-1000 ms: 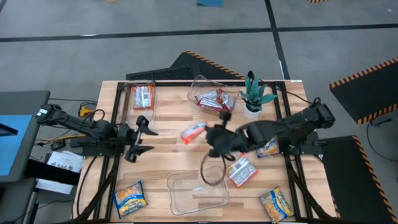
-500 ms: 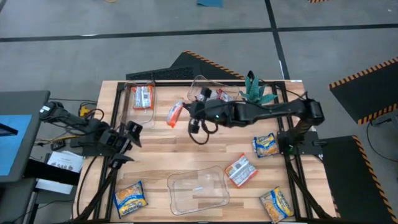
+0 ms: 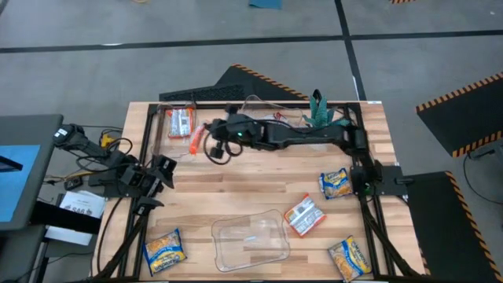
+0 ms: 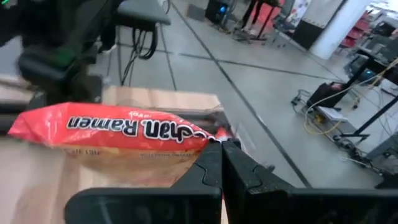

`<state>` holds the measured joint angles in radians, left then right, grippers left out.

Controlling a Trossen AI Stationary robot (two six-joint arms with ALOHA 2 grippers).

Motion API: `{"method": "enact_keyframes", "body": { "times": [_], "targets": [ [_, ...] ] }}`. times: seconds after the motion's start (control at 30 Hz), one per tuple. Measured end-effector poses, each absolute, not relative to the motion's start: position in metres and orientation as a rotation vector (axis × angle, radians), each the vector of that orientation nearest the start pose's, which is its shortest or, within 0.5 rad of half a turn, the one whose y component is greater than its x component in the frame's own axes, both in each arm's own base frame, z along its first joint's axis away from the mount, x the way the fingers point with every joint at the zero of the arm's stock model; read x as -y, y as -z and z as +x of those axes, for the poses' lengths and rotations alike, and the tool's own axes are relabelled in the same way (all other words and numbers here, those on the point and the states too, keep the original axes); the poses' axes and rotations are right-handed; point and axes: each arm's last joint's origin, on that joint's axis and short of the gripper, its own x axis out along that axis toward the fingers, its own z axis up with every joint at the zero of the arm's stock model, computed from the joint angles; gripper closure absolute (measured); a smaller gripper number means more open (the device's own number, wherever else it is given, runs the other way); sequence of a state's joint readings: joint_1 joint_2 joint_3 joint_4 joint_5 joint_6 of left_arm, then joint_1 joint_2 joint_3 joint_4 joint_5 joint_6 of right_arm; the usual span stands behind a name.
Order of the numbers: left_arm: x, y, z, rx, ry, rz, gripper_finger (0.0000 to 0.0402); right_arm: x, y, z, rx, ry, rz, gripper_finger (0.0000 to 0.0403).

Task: Sort Maruchan noodles
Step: Put the top orange noodle pack into the top top left transparent bin, then put the orange noodle pack into the top top left transparent bin

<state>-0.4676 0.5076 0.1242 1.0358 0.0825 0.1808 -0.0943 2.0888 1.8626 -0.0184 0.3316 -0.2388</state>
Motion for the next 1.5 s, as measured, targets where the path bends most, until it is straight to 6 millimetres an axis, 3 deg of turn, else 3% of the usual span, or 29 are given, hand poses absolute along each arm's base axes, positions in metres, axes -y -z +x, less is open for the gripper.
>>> {"method": "enact_keyframes", "body": {
  "times": [0.27,0.6,0.8,1.03,1.17,1.37,1.5],
  "targets": [
    [0.056,-0.254,0.102,0.686,0.486,0.023,0.0162,0.083,-0.3,0.531,-0.237,0.398,-0.212,0.0386],
    [0.055,-0.252,0.104,0.642,0.429,0.013,0.0162,0.099,-0.25,0.568,-0.218,0.348,-0.109,0.0386],
    [0.054,-0.251,0.105,0.635,0.404,0.007,0.0162,0.1,-0.227,0.576,-0.239,0.344,-0.048,0.0318],
    [0.053,-0.25,0.106,0.612,0.355,0.013,0.0162,0.099,-0.235,0.573,-0.249,0.319,-0.049,0.0208],
    [0.053,-0.25,0.107,0.61,0.353,0.013,0.0162,0.098,-0.262,0.565,-0.221,0.318,-0.076,0.0162],
    [0.053,-0.25,0.107,0.607,0.354,0.009,0.0162,0.096,-0.274,0.553,-0.342,0.313,-0.143,0.015],
    [0.054,-0.248,0.107,0.592,0.356,0.013,0.0162,0.093,-0.296,0.535,-0.449,0.301,-0.192,0.0149]
  ]
}}
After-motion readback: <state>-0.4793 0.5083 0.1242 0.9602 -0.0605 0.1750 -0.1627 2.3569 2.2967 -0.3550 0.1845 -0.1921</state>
